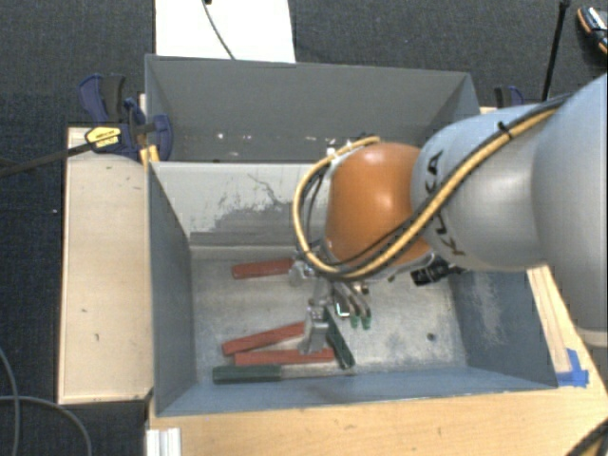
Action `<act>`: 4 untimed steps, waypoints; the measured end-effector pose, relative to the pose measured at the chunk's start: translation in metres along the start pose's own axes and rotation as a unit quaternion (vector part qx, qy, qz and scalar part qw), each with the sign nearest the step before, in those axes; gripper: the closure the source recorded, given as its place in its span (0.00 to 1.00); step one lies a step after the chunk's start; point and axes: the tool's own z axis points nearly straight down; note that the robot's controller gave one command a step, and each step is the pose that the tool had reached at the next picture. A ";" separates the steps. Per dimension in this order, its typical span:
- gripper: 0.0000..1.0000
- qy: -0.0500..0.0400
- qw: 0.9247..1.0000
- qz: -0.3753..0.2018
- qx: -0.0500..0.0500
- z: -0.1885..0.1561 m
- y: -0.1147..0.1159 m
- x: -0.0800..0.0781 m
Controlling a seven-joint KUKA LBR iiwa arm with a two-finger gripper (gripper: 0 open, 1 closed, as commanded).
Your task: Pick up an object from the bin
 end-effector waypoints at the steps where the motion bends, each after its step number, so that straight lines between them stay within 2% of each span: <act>1: 0.00 -0.004 1.000 0.003 -0.001 -0.004 -0.001 -0.002; 2: 0.00 -0.005 0.999 -0.046 0.000 0.042 0.006 0.007; 3: 0.00 -0.002 0.998 -0.055 0.000 0.003 0.010 0.017; 4: 0.00 -0.005 0.998 -0.060 -0.001 0.001 0.015 0.014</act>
Offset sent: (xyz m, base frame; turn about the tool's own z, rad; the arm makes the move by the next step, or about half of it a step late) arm -0.0135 0.0091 -0.0647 -0.1365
